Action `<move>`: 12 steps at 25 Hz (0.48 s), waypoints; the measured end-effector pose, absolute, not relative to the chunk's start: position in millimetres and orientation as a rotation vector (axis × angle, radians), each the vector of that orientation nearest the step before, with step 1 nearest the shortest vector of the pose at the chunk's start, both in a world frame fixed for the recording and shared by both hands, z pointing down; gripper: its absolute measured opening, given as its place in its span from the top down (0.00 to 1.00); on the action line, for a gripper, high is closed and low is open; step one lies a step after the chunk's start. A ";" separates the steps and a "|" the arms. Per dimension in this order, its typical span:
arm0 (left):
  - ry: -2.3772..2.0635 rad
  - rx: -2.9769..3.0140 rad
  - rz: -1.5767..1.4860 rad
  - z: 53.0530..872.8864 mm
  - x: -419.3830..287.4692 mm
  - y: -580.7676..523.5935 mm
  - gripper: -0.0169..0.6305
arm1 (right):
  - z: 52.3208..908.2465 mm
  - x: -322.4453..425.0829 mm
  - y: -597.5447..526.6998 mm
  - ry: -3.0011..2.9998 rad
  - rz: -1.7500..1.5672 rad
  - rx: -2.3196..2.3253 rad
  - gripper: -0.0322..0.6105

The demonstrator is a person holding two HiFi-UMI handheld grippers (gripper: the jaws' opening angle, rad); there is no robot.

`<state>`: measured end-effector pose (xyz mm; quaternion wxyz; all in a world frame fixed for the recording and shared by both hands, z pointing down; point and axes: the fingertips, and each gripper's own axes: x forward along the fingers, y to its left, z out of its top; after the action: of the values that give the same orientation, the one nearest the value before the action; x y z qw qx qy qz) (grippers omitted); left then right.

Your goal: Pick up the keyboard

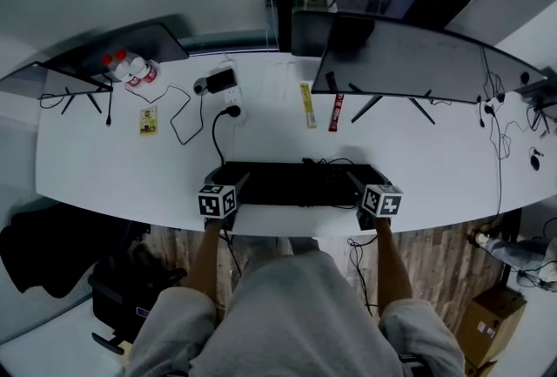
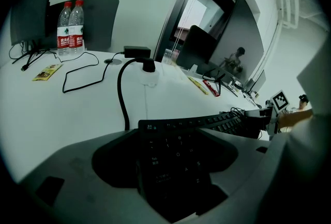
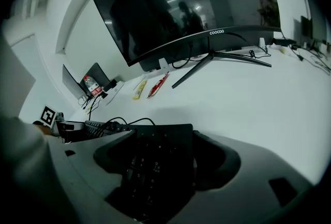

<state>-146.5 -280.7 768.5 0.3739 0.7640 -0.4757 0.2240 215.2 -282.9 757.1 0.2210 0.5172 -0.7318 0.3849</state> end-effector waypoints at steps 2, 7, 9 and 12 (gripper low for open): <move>-1.216 1.957 0.571 767.7 -146.0 -281.4 0.50 | 755.6 216.0 -283.2 -2.015 1.061 1.440 0.42; -1.223 1.964 0.563 764.7 -146.8 -280.3 0.50 | 751.4 215.5 -281.8 -2.012 1.055 1.459 0.42; -1.228 1.968 0.554 762.6 -146.5 -280.1 0.50 | 749.2 216.0 -280.5 -2.013 1.053 1.464 0.42; -1.235 1.972 0.542 760.5 -146.9 -280.3 0.50 | 745.8 215.9 -279.2 -2.017 1.045 1.475 0.42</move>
<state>-146.9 -280.3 760.5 0.3674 0.7678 -0.4806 0.2109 215.9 -279.2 745.8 0.2148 0.5320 -0.7272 0.3769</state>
